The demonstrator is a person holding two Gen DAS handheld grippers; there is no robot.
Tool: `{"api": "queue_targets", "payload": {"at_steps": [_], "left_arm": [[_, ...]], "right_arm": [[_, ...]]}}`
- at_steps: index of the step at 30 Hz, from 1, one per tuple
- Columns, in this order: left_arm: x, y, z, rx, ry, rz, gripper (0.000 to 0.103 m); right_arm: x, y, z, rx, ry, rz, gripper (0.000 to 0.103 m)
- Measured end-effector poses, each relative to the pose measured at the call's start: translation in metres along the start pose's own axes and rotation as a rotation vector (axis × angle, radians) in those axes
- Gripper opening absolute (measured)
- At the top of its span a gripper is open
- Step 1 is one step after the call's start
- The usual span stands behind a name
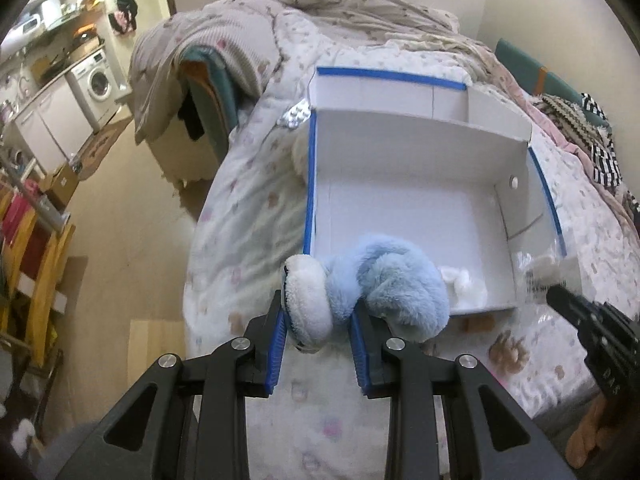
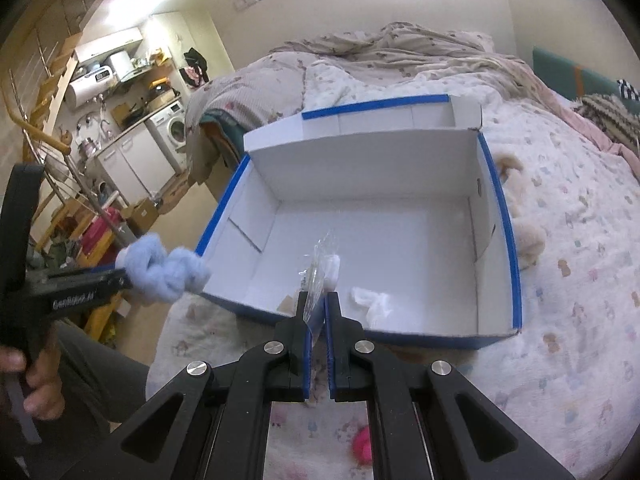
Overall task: Organize soft objects
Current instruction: 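Carry the earmuff and plastic packet over the box with both tools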
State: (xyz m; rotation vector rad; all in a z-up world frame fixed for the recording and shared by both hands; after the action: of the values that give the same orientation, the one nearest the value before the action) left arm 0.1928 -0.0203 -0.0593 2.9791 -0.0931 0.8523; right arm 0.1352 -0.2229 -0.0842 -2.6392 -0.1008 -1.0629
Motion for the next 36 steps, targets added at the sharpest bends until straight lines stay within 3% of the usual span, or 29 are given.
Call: {"api": "queue_targets", "payload": {"at_steps": [10, 22, 29, 36], "left_arm": [[0.04, 0.012, 0.038, 0.005, 0.023, 0.02, 0.026], [0.06, 0.033, 0.099, -0.02, -0.041, 0.078, 0.026], [0.046, 0.039, 0.125, -0.04, -0.091, 0.063, 0.026], [0.035, 0.044, 0.137, -0.049, -0.116, 0.066, 0.028]], "right_arm": [[0.037, 0.014, 0.017, 0.01, 0.002, -0.001, 0.008], [0.066, 0.046, 0.074, -0.037, -0.058, 0.011, 0.008], [0.056, 0.054, 0.099, -0.054, -0.129, 0.038, 0.008], [0.026, 0.061, 0.122, -0.082, -0.259, 0.054, 0.008]]}}
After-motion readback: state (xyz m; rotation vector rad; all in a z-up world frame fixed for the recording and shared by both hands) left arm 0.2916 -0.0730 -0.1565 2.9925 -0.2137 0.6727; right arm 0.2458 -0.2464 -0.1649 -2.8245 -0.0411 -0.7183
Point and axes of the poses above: each gripper's, at about its wrist camera, not at the fingertips, and z roughly the way its jaws point, y to its right, x to its top, the point moved 9 cm from there along z, roughly the way its jaws point, and after that the axes turned 3 degrees about -x, right-handed, at the moved point
